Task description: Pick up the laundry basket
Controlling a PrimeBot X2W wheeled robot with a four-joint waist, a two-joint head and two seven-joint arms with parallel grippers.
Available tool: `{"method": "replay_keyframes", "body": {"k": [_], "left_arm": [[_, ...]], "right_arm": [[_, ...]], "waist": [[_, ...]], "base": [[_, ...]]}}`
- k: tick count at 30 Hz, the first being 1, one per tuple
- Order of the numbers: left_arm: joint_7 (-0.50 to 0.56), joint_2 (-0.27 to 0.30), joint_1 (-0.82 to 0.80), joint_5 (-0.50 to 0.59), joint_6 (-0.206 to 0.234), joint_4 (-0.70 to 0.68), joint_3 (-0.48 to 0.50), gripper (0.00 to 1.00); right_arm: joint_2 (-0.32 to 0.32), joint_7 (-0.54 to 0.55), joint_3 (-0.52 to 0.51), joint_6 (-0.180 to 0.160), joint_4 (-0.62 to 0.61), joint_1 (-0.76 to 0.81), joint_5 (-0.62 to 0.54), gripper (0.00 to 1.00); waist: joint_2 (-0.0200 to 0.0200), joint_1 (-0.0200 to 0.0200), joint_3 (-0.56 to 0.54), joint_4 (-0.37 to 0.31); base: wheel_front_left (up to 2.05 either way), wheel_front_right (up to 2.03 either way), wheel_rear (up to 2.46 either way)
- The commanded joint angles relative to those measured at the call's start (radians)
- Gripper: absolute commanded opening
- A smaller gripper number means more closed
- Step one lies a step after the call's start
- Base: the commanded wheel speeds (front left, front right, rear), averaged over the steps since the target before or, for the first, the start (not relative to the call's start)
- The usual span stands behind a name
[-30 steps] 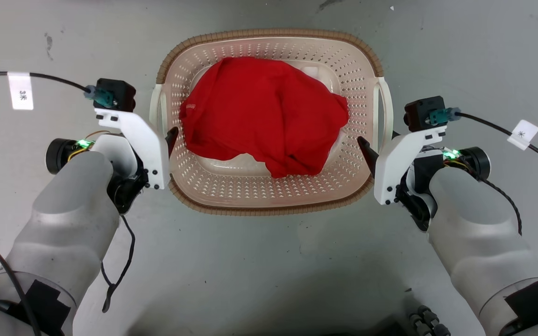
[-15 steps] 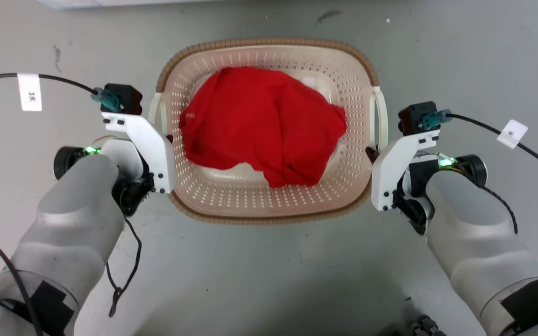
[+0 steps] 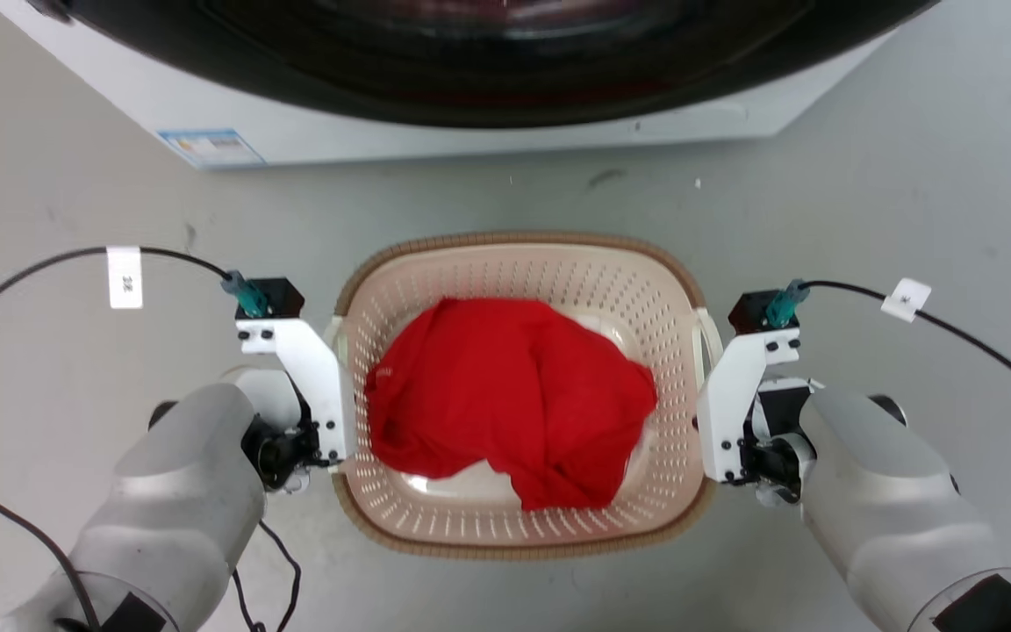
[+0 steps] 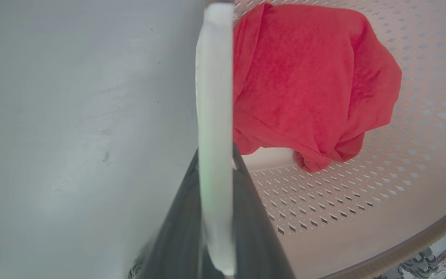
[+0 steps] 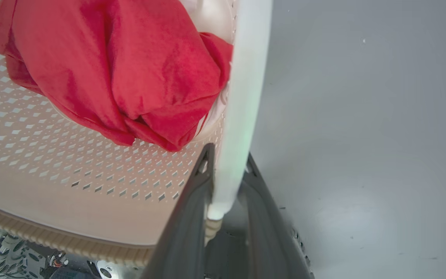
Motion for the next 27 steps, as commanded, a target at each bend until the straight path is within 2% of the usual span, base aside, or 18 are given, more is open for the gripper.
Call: {"method": "replay_keyframes", "body": {"k": [1, 12, 27], "left_arm": [[0.001, -0.040, 0.001, -0.011, -0.015, -0.021, -0.001, 0.00], [0.091, -0.073, 0.048, -0.090, -0.015, 0.006, -0.033, 0.00], [0.182, -0.119, 0.094, -0.142, -0.015, 0.053, -0.054, 0.00]], "right_arm": [[0.029, 0.003, 0.007, 0.012, -0.010, 0.010, 0.006, 0.00], [0.034, 0.168, 0.034, 0.013, 0.012, 0.029, 0.093, 0.00], [0.039, 0.402, 0.027, 0.013, 0.033, 0.078, 0.217, 0.00]], "waist": [[0.0000, 0.0000, -0.075, 0.009], [0.0000, 0.0000, -0.322, 0.047], [0.0000, 0.0000, -0.481, 0.077]], "base": [[0.00, 0.00, 0.00], [0.00, 0.00, 0.00], [0.00, 0.00, 0.00]]}}
